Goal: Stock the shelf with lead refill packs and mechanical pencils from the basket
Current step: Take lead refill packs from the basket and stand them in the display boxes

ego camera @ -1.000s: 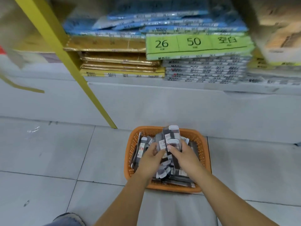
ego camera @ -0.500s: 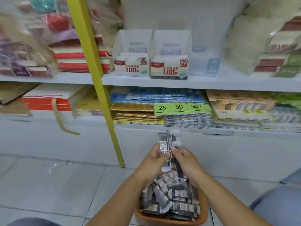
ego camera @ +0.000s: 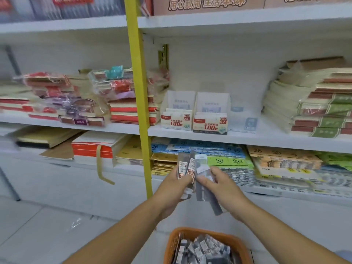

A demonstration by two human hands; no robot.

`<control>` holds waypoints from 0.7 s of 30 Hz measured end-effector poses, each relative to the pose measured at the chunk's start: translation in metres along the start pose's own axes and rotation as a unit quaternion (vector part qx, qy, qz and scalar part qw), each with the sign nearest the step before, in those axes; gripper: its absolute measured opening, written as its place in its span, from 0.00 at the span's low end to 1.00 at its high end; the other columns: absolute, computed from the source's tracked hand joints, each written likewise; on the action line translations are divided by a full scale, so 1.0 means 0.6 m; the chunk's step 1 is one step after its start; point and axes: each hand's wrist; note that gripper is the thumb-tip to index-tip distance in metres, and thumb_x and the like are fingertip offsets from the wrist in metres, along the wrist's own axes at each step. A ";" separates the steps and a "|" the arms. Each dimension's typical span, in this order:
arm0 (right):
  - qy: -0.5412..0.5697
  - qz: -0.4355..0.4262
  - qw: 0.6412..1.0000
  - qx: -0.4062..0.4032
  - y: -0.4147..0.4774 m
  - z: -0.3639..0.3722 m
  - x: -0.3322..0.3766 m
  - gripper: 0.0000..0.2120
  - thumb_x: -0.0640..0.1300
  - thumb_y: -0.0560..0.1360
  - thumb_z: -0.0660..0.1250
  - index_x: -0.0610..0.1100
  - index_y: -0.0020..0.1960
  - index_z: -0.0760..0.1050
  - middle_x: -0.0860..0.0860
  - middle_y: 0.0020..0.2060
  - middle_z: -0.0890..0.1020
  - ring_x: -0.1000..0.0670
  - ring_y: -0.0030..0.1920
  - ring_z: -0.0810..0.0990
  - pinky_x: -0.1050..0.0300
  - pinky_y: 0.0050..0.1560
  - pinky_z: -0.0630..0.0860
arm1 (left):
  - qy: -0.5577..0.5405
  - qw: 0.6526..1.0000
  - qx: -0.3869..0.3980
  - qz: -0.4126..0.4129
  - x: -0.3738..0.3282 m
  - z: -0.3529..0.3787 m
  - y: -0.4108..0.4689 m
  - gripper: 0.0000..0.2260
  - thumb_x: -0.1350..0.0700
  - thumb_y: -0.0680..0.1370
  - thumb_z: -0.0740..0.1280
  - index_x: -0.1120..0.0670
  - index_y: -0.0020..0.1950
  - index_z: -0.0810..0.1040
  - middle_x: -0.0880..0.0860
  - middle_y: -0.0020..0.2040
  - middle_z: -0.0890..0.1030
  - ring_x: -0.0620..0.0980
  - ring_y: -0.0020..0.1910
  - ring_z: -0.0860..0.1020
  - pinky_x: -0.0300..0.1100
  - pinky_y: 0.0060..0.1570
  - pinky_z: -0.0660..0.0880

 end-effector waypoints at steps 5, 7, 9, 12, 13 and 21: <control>-0.013 -0.010 1.000 0.003 0.051 -0.038 0.021 0.04 0.57 0.76 0.67 0.60 0.46 0.79 0.62 0.41 0.84 0.59 0.42 0.81 0.56 0.44 0.76 | -0.077 0.997 0.011 0.002 -0.030 -0.020 0.047 0.12 0.55 0.80 0.70 0.43 0.62 0.77 0.51 0.52 0.86 0.49 0.52 0.84 0.45 0.53 0.82; -0.016 -0.019 1.000 0.010 0.068 -0.044 0.022 0.04 0.58 0.75 0.67 0.60 0.45 0.79 0.60 0.41 0.84 0.57 0.43 0.82 0.55 0.45 0.77 | -0.087 0.996 0.011 0.010 -0.025 -0.013 0.066 0.14 0.55 0.79 0.71 0.42 0.61 0.77 0.48 0.52 0.86 0.50 0.55 0.83 0.49 0.57 0.81; -0.011 -0.032 0.999 0.012 0.082 -0.043 0.016 0.04 0.59 0.74 0.68 0.61 0.46 0.80 0.59 0.41 0.84 0.57 0.42 0.82 0.58 0.43 0.77 | -0.093 0.995 0.015 0.020 -0.018 -0.005 0.084 0.15 0.57 0.78 0.72 0.42 0.62 0.77 0.47 0.54 0.86 0.51 0.56 0.84 0.52 0.59 0.80; 0.039 -0.044 0.998 -0.011 0.096 -0.039 0.001 0.03 0.56 0.73 0.71 0.61 0.46 0.81 0.58 0.41 0.85 0.56 0.41 0.84 0.62 0.40 0.78 | -0.097 0.995 -0.003 0.036 -0.016 -0.001 0.107 0.16 0.59 0.78 0.72 0.45 0.62 0.77 0.50 0.54 0.86 0.50 0.55 0.84 0.49 0.56 0.81; 0.056 -0.046 0.997 -0.018 0.102 -0.039 -0.001 0.03 0.53 0.73 0.71 0.61 0.46 0.81 0.57 0.40 0.86 0.55 0.40 0.84 0.59 0.40 0.79 | -0.095 0.994 -0.016 0.042 -0.017 -0.003 0.113 0.15 0.59 0.78 0.72 0.44 0.61 0.78 0.49 0.54 0.86 0.49 0.56 0.84 0.48 0.55 0.80; 0.162 0.000 0.987 0.020 0.140 -0.060 0.002 0.10 0.63 0.74 0.64 0.60 0.46 0.80 0.50 0.35 0.80 0.51 0.33 0.78 0.53 0.39 0.79 | -0.097 0.990 -0.081 0.056 -0.021 -0.014 0.135 0.16 0.55 0.77 0.73 0.42 0.62 0.77 0.48 0.55 0.85 0.48 0.55 0.83 0.48 0.53 0.82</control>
Point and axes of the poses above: each hand's wrist, its own y-axis towards the middle knuckle, its own z-axis out of the palm, x = y × z
